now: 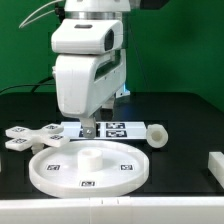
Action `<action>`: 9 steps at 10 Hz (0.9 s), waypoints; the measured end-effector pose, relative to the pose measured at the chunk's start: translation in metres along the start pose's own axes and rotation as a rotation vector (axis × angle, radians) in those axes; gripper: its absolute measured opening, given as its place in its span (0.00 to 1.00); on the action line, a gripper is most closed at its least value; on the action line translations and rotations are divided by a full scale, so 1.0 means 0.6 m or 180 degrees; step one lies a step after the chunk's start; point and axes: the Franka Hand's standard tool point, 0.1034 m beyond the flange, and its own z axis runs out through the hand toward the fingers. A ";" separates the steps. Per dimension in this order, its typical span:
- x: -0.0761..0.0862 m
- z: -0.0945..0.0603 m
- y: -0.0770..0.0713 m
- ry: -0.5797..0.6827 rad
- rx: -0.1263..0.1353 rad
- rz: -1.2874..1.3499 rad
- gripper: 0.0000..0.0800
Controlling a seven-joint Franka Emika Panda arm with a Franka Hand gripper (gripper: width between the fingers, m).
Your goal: Assemble round table
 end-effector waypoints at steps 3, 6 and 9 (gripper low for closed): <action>-0.034 0.052 -0.033 0.0073 -0.0031 0.0027 0.81; -0.035 0.083 -0.050 0.0062 0.0060 0.0041 0.81; -0.039 0.096 -0.054 0.0057 0.0102 0.0036 0.81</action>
Offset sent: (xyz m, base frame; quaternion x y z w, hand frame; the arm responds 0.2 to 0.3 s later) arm -0.0163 0.0051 -0.0209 -0.0136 0.0292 0.0026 0.9995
